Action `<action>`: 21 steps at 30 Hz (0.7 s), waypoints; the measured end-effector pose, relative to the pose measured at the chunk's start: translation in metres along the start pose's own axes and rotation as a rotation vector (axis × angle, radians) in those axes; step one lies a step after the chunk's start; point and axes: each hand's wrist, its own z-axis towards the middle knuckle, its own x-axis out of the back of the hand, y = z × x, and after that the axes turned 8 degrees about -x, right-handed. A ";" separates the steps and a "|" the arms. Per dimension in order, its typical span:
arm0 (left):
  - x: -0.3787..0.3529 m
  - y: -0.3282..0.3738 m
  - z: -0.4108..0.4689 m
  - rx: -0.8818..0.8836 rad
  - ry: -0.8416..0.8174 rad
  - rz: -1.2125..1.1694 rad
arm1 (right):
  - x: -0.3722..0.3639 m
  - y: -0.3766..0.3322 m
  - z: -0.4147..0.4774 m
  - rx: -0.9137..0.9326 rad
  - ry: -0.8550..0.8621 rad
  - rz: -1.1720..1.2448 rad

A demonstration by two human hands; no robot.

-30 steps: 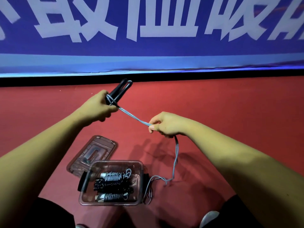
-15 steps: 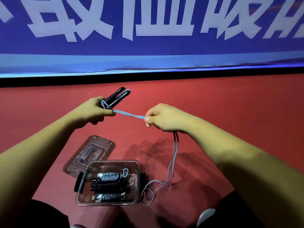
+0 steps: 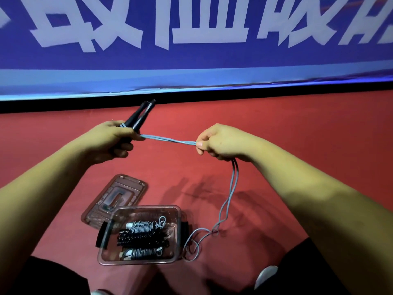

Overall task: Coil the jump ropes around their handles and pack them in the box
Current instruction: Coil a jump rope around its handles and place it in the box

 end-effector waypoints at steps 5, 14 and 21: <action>-0.008 -0.011 0.005 -0.036 0.111 0.511 | -0.017 -0.008 0.000 -0.034 -0.096 0.029; -0.049 -0.047 0.004 -0.247 -0.040 1.334 | -0.024 -0.026 -0.001 -0.066 -0.230 0.389; -0.077 -0.049 -0.008 -0.256 -0.442 1.365 | -0.002 -0.019 0.010 0.027 0.067 0.271</action>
